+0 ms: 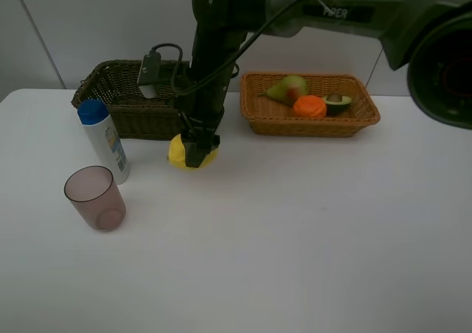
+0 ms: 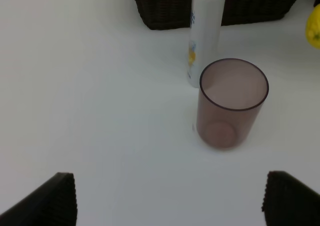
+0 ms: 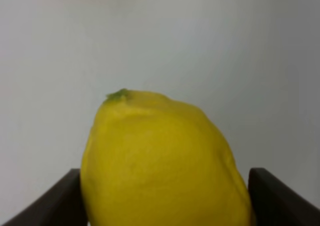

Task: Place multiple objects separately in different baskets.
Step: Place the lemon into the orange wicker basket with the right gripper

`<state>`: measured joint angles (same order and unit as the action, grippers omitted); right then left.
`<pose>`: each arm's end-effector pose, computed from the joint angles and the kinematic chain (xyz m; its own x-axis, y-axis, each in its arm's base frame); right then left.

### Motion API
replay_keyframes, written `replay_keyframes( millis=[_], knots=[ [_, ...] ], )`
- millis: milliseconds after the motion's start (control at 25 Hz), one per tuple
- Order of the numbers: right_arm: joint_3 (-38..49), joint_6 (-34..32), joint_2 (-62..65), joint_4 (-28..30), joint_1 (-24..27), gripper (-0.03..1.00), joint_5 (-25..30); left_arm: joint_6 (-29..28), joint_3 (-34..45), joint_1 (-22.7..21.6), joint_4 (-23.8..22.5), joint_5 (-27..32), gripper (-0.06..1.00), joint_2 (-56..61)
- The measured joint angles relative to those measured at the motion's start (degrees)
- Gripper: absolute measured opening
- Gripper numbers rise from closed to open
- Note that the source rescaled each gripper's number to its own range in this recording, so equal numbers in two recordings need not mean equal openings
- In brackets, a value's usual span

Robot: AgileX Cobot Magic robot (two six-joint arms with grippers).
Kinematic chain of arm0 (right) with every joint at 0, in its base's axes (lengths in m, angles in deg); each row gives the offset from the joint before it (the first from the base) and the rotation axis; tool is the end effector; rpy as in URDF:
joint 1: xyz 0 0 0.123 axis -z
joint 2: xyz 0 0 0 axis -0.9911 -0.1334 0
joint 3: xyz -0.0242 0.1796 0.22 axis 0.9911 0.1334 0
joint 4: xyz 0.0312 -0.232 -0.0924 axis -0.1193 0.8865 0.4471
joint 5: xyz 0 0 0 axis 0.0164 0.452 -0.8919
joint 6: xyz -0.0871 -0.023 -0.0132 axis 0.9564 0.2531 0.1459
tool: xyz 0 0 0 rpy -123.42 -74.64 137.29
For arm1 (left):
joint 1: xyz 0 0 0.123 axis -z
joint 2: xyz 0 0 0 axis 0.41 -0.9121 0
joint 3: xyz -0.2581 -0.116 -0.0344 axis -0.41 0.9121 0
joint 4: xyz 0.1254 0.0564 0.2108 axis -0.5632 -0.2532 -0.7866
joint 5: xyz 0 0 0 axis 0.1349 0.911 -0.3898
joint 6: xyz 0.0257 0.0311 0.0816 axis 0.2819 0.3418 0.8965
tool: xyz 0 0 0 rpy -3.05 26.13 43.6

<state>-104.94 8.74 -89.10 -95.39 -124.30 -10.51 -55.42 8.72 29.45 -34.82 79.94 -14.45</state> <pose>0.3498 0.3339 0.1942 0.1676 -0.9592 -0.2278 -0.9856 -0.1575 -0.0618 0.0023 -0.0062 0.2504 -0.5481 0.0147 -0.8363 0.1272 0.9897 -0.0660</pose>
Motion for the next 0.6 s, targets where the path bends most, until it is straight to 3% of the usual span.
replay_keyframes(
  millis=[240, 600],
  knots=[
    [-0.1, -2.7, 3.4, 1.3, 0.2, 0.50, 0.2, 0.0, 0.0, 0.0, 0.0, 0.0, 1.00, 0.0],
    [-0.1, -9.8, 6.9, 1.1, 5.2, 0.50, 0.2, 0.0, 0.0, 0.0, 0.0, 0.0, 1.00, 0.0]
  ],
)
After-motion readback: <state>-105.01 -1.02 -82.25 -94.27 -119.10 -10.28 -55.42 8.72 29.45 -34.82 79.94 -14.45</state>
